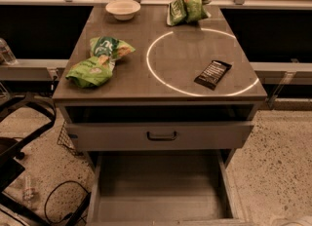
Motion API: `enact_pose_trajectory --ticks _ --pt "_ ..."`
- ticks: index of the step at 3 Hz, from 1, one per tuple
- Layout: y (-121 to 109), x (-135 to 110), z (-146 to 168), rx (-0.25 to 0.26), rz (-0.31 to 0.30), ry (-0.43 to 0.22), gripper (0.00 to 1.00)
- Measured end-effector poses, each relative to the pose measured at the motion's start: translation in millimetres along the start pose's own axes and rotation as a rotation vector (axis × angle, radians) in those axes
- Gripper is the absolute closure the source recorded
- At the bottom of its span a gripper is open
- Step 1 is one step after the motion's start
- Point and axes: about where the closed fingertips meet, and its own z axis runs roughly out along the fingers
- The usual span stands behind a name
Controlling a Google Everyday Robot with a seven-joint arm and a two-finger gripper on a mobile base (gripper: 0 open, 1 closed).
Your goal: Close middle drawer
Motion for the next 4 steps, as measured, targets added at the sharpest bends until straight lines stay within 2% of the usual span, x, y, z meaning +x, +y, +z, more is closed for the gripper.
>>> enact_pose_trajectory --ticks 1,2,3,4 --pt "8 -10 30 0.052 -0.028 -0.052 1.00" --pt "10 -14 45 0.086 -0.042 -0.086 1.00" --pt "0 -33 59 0.135 -0.089 -0.139 1.00" --pt "-24 -62 74 0.162 -0.150 -0.173 1.00"
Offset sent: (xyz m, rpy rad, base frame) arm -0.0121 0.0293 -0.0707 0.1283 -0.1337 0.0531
